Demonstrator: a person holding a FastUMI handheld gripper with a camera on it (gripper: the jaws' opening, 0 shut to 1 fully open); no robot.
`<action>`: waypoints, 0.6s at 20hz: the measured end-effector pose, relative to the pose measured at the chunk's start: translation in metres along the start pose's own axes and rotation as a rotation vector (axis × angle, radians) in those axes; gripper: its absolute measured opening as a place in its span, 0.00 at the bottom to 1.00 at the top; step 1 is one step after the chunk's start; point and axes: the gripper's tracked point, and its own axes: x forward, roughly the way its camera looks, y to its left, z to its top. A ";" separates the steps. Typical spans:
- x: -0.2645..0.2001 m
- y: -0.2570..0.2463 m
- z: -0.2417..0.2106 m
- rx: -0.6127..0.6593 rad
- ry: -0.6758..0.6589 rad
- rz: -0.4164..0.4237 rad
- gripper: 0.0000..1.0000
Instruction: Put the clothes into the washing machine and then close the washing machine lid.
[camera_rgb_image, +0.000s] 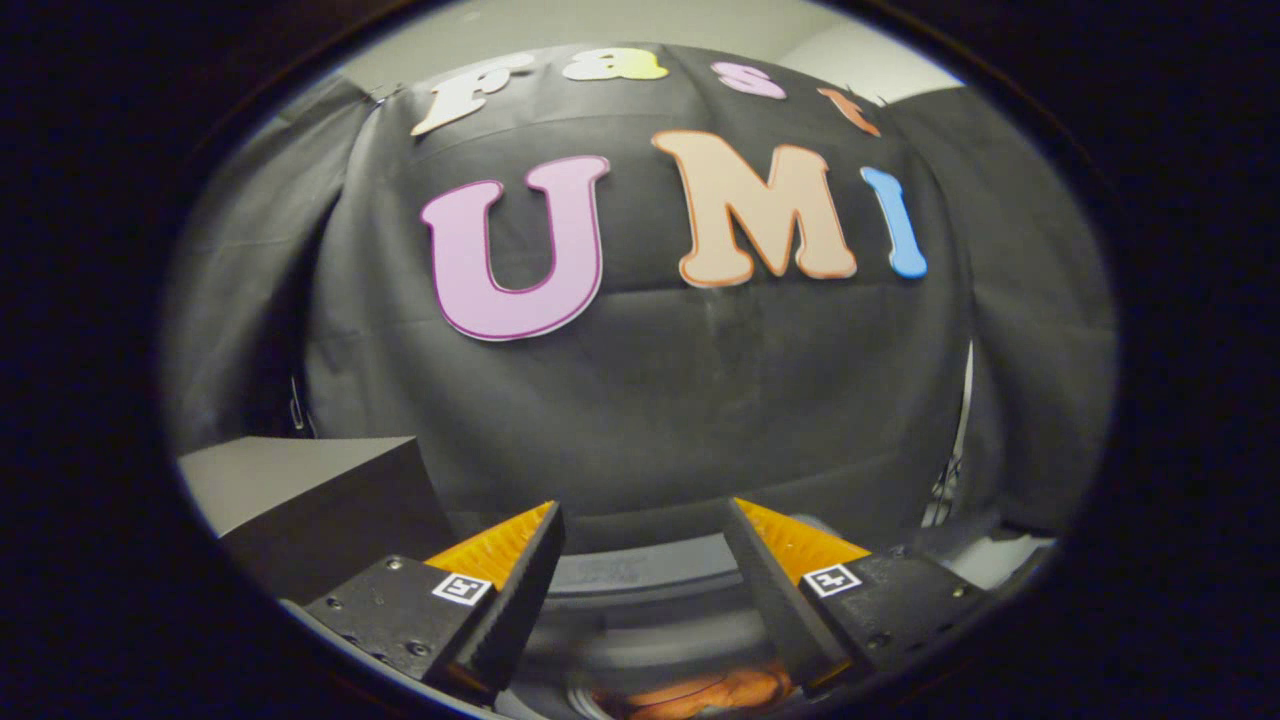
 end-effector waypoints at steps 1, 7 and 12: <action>-0.003 -0.003 -0.008 0.006 0.014 -0.002 0.97; -0.020 -0.022 -0.041 0.010 0.093 -0.050 0.97; -0.036 -0.031 -0.048 -0.042 0.106 -0.073 0.97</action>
